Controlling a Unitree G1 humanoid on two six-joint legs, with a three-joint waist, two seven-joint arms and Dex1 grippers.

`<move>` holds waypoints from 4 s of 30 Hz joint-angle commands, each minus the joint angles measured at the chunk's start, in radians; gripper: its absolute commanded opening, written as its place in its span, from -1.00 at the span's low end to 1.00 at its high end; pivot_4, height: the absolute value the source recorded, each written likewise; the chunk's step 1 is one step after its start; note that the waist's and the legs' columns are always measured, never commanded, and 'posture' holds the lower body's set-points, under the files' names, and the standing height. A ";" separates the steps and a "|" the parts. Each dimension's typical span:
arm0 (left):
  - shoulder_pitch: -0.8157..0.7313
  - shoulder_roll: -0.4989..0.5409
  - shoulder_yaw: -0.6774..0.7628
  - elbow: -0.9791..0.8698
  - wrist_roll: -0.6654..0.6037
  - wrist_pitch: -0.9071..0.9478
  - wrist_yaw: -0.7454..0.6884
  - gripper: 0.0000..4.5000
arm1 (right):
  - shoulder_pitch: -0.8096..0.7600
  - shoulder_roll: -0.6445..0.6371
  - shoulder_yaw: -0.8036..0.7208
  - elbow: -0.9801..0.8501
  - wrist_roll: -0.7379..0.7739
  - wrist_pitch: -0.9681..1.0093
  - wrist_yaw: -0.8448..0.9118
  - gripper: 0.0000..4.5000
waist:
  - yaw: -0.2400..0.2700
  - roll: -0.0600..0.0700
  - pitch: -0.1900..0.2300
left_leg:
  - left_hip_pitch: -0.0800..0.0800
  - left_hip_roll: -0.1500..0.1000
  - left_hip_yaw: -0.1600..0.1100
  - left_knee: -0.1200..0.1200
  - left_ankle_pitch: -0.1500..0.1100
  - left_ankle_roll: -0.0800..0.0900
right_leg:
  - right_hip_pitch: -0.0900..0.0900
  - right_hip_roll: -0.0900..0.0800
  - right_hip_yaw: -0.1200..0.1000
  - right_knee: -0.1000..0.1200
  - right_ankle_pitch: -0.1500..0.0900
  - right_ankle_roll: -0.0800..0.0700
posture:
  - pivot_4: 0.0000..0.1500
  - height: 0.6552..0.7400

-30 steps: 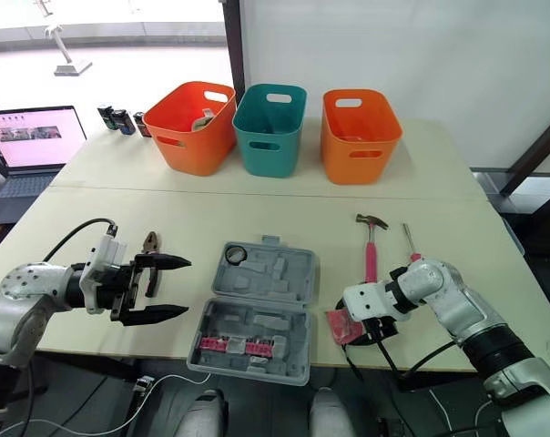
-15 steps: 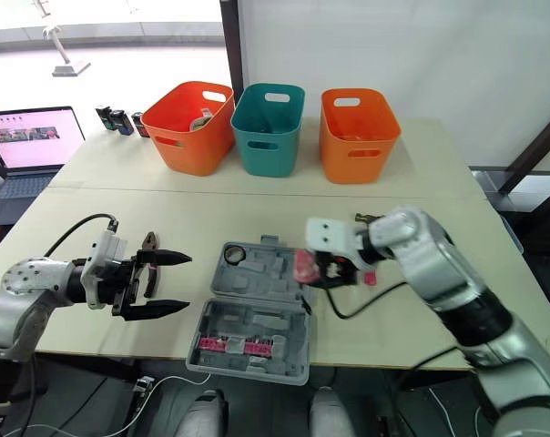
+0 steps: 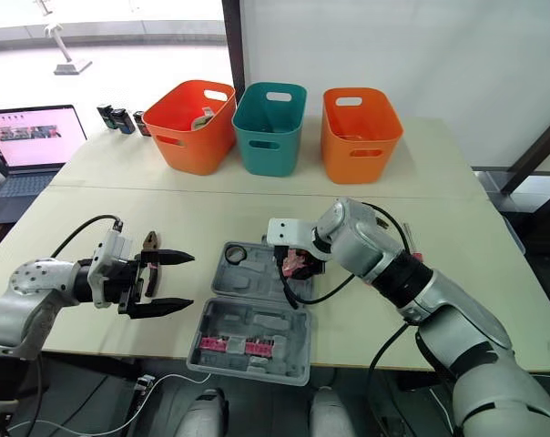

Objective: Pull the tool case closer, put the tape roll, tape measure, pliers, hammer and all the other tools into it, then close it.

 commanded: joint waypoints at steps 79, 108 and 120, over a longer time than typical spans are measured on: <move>0.039 0.015 0.030 -0.066 -0.020 0.011 0.029 1.00 | 0.504 0.105 -0.460 0.093 0.239 -0.155 -0.360 -0.26 | -0.023 -0.002 -0.002 | 0.003 0.000 0.000 0.000 0.000 0.000 | 0.004 0.000 0.000 0.000 -0.001 -0.003 | 1.00 1.00; 0.249 0.184 0.433 0.354 0.080 -0.153 0.171 1.00 | 0.925 -0.255 -1.181 -0.390 0.630 -0.158 -0.142 0.72 | 0.002 -0.004 -0.003 | 0.000 0.000 0.000 -0.001 -0.002 0.002 | 0.001 0.000 0.000 -0.003 -0.003 -0.003 | 1.00 1.00; 0.241 0.312 0.515 0.775 0.133 -0.349 0.130 1.00 | 1.236 -0.290 -1.442 -0.035 0.621 -0.439 -0.068 0.97 | -0.015 -0.005 -0.003 | 0.001 0.000 0.002 -0.002 -0.002 0.002 | 0.000 0.000 0.001 -0.004 -0.002 -0.004 | 1.00 1.00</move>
